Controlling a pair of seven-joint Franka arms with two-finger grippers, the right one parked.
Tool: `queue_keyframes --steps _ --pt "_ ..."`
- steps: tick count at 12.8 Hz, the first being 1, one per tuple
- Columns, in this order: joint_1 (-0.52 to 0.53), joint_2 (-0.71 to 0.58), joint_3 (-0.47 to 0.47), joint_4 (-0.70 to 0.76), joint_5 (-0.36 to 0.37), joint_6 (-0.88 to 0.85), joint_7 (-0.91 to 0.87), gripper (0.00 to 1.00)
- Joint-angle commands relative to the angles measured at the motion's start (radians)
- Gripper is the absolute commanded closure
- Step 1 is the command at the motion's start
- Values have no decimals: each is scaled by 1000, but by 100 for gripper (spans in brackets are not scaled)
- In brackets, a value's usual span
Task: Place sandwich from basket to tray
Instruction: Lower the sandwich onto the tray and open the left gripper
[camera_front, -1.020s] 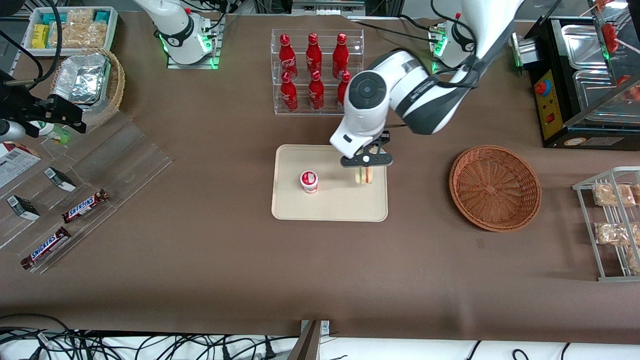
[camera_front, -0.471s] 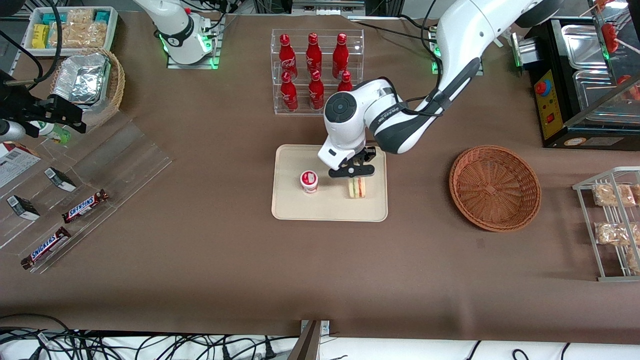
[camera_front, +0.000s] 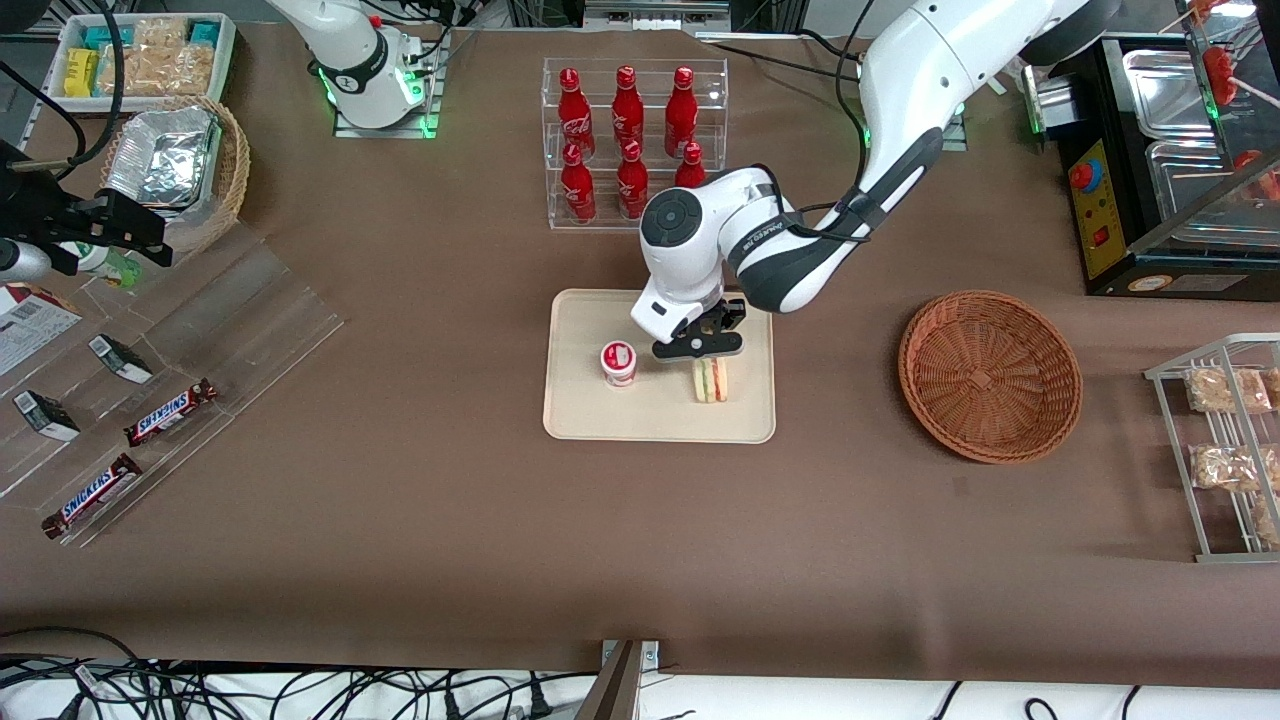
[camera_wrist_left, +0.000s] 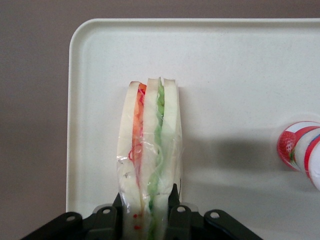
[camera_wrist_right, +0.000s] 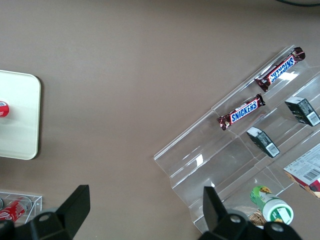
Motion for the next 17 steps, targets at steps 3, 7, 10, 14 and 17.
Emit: queue_keyframes --steps 3,7,10,14,17 --pt "-26 19 16 25 30 0 -18 43" --pt "-24 15 16 30 28 0 -38 15" --pt "-14 -10 13 60 13 -6 -49 0" --pt "17 -86 9 145 -56 -130 -58 0" --pt "51 -96 -5 229 -87 -230 -55 0"
